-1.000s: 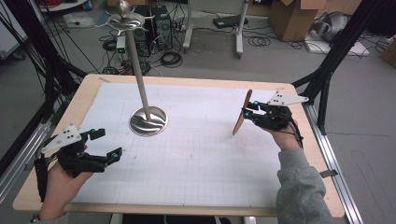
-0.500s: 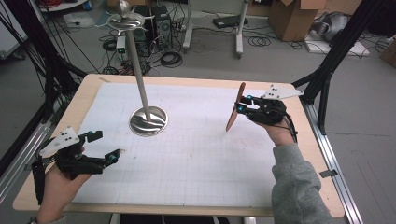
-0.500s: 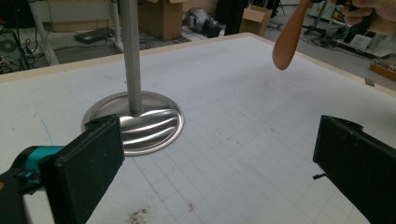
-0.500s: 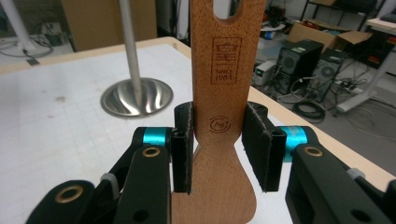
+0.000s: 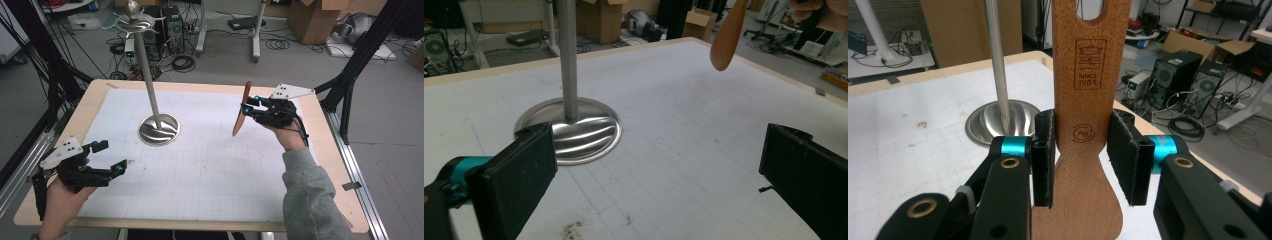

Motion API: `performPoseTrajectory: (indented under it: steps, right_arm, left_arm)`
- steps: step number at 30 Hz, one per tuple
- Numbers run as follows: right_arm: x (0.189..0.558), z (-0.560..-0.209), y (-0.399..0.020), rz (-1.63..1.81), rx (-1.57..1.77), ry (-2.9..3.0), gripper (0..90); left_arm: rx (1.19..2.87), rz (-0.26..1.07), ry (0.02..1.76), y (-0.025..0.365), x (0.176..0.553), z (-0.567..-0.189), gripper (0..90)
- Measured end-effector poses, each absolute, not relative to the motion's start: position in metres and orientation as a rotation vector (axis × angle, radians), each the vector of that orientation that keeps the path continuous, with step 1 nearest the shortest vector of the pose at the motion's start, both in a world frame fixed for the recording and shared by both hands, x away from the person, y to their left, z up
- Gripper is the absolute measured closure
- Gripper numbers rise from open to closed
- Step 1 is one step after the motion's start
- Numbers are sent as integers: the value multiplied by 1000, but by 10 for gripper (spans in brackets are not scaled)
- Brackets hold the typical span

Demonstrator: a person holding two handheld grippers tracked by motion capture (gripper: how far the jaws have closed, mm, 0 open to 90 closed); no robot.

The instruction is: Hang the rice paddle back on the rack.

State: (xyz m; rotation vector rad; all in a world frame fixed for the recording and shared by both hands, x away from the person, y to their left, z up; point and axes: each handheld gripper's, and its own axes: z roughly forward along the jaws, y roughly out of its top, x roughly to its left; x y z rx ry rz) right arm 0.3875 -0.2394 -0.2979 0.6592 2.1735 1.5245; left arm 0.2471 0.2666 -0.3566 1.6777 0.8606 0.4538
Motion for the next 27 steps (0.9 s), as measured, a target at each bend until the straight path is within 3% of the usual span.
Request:
performPoseTrajectory:
  steps: [27]
  right_arm:
    - [395, -262, -179, 1578, 515, 2228, 645]
  left_arm:
    - [1706, 499, 871, 267, 235, -359, 24]
